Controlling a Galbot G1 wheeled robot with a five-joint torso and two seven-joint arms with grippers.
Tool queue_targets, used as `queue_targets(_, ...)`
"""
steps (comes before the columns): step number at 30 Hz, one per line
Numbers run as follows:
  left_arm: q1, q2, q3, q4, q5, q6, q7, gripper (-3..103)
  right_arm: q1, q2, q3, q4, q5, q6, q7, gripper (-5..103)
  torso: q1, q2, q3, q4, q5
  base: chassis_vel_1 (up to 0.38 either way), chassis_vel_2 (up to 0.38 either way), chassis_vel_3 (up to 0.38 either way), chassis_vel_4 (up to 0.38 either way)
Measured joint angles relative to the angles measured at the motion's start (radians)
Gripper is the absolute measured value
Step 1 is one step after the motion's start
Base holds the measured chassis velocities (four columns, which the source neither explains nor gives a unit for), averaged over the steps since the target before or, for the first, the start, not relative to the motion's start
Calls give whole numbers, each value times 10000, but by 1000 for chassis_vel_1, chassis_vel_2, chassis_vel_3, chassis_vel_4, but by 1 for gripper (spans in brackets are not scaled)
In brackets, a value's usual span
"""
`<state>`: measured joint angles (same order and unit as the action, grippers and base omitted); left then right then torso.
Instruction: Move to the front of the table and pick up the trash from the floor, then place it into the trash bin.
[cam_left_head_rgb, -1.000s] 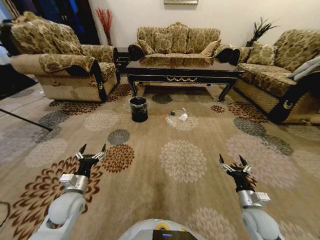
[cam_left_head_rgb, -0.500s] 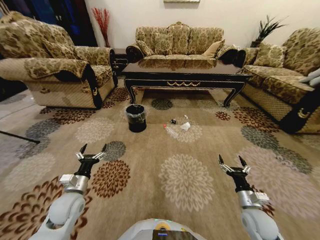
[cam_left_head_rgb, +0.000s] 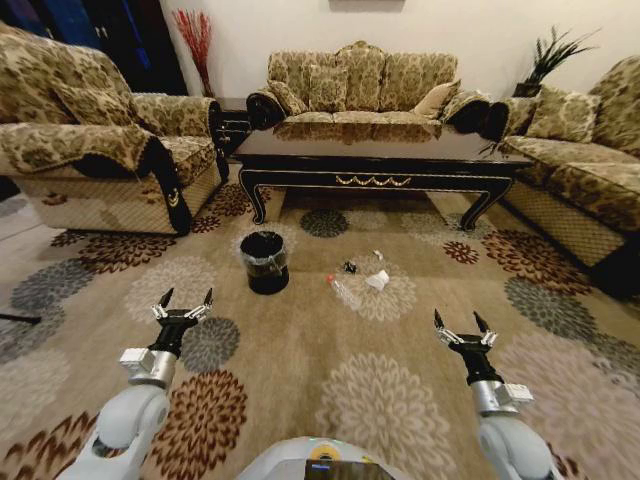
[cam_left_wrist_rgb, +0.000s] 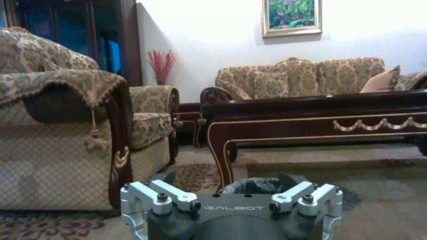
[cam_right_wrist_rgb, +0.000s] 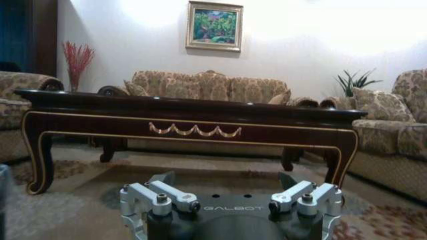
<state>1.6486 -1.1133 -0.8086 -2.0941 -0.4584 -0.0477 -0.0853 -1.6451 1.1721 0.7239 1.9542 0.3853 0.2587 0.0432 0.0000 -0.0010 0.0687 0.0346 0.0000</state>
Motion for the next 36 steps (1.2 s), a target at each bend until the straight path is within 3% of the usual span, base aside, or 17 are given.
queue_targets(21,-464,329,-55,271,-254,356,-201,100,35,2,-172,50,20,64,38,100,0,2,9,1,0,-273,271,279,-277)
queue_targets(25,-543,484,-40,300,-465,743,-204,100,66,36,-232,-28,17,267,48,100,0,4,9,0,1,-298,307,293,-289)
queue_targets(28,-590,809,-30,346,-946,1569,-250,100,118,76,-251,-151,-67,327,54,100,2,2,15,-1,-7,-228,249,219,-231)
queue_targets(30,-591,907,-31,353,-1053,1799,-294,100,129,80,-253,-177,-82,329,57,100,2,2,16,0,-3,-166,151,167,-142)
queue_targets(32,-604,1273,-27,352,-1505,2631,-680,100,150,79,-263,-235,-111,330,67,100,1,3,15,1,-2,-64,71,50,-25)
queue_targets(33,-604,1273,-27,352,-1505,2631,-680,100,150,79,-263,-235,-111,330,67,100,1,3,15,1,-2,-28,27,50,14)
queue_targets(36,-677,1795,-52,162,-2578,3774,-1208,100,180,75,-277,-293,-173,328,95,100,-1,8,8,1,-2,18,-61,-29,39)
